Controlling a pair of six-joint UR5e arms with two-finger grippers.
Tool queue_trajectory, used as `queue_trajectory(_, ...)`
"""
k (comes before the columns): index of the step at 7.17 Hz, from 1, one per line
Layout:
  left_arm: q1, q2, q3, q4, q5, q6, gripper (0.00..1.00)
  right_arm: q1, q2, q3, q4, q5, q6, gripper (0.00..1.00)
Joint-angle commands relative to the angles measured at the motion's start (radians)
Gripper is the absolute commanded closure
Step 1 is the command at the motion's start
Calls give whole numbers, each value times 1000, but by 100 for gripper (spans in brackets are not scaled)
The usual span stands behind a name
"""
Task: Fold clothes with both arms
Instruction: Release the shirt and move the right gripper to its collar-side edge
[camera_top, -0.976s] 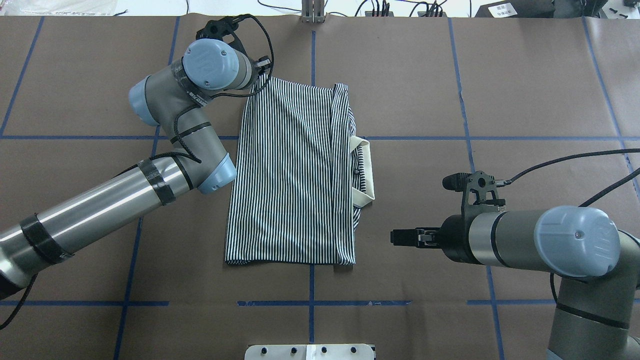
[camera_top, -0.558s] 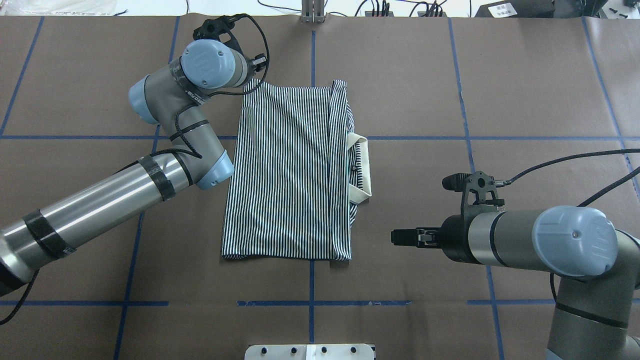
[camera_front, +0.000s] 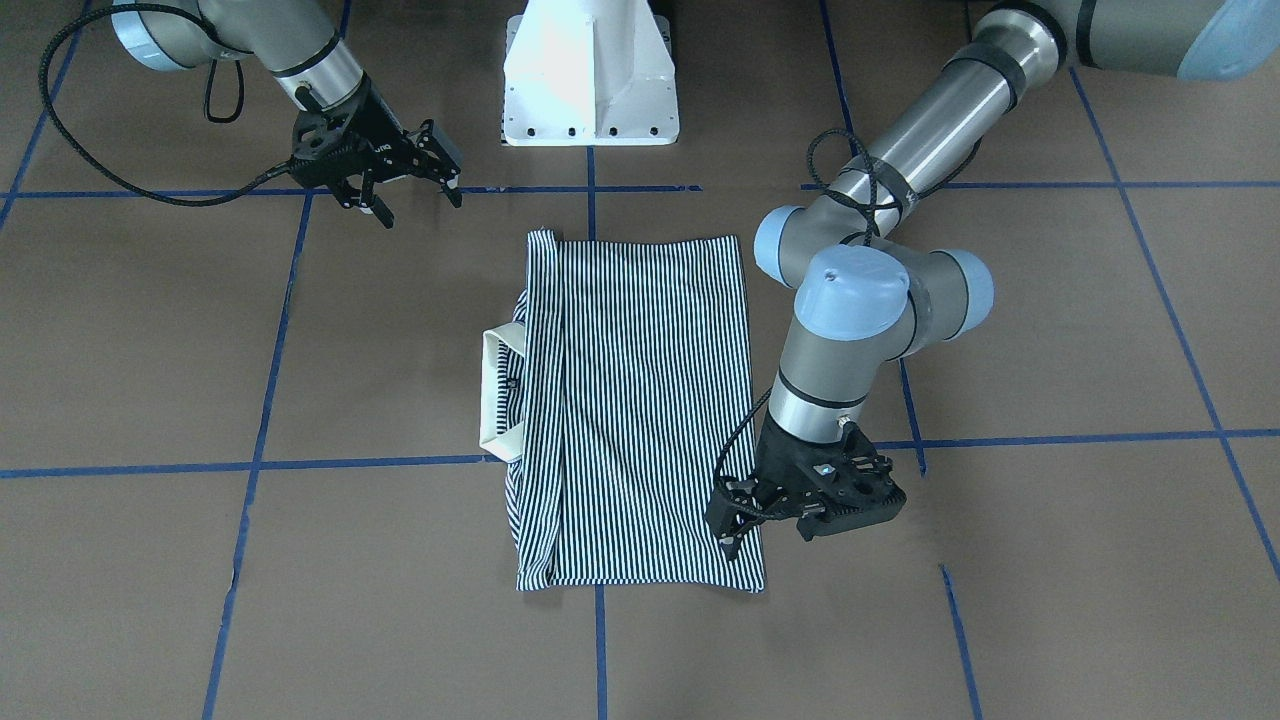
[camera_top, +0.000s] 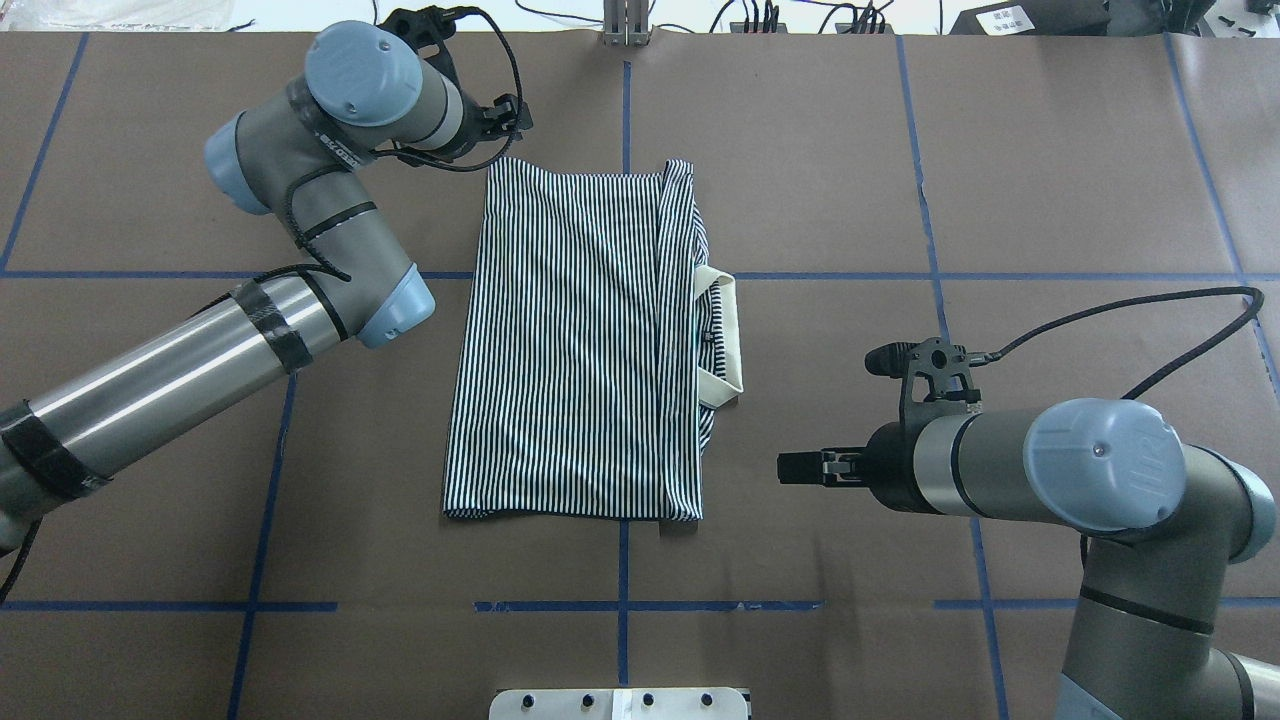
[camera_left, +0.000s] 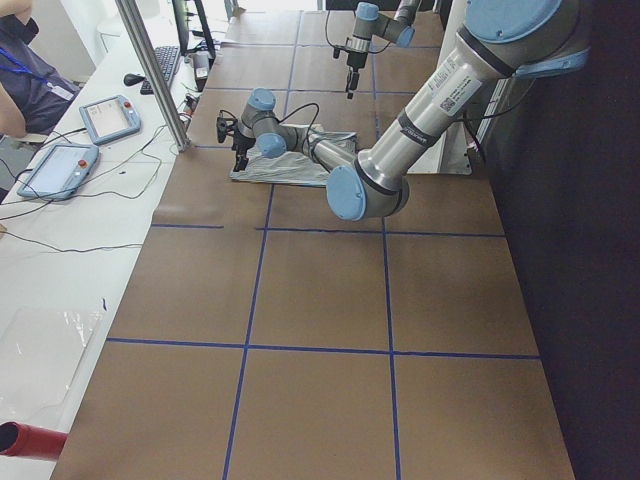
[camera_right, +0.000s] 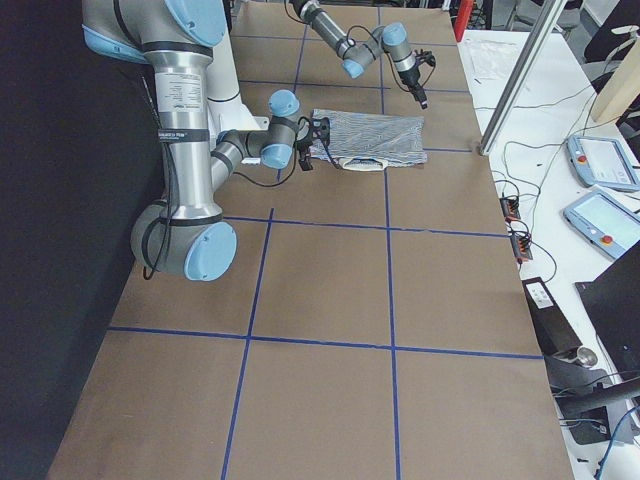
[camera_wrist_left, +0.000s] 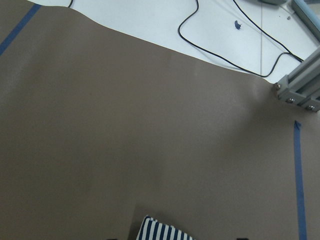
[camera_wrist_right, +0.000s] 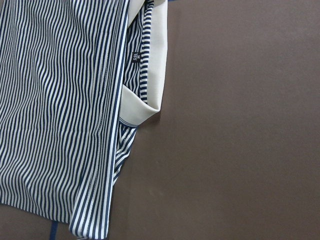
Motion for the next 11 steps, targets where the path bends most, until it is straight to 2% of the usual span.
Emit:
queue_trajectory(1, -8, 143, -295, 170, -47, 69, 0, 8, 242, -29, -386, -9, -128, 0)
queue_trajectory(2, -7, 179, -417, 256, -61, 69, 0, 6, 357, -81, -516, -26, -136, 0)
queue_trajectory(3, -7, 182, -485, 324, -93, 69, 0, 1, 437, -171, -533, -32, -137, 0)
queue_trajectory(4, -5, 193, -507, 335, -95, 69, 0, -5, 474, -192, -533, -37, -134, 16)
queue_trajectory(5, -4, 201, -508, 332, -93, 69, 0, -32, 467, -192, -533, -51, -136, 17)
queue_trajectory(7, -4, 216, -507, 324, -93, 69, 0, -118, 469, -198, -565, -180, -398, 17)
queue_trajectory(8, -4, 216, -507, 324, -95, 69, 0, -149, 473, -201, -598, -222, -435, 17)
queue_trajectory(9, -1, 216, -507, 323, -93, 69, 0, -169, 479, -201, -599, -242, -437, 21)
queue_trajectory(10, 0, 216, -507, 323, -93, 69, 0, -183, 487, -216, -599, -267, -441, 32)
queue_trajectory(11, 1, 224, -505, 317, -91, 69, 0, -184, 508, -265, -596, -296, -459, 35)
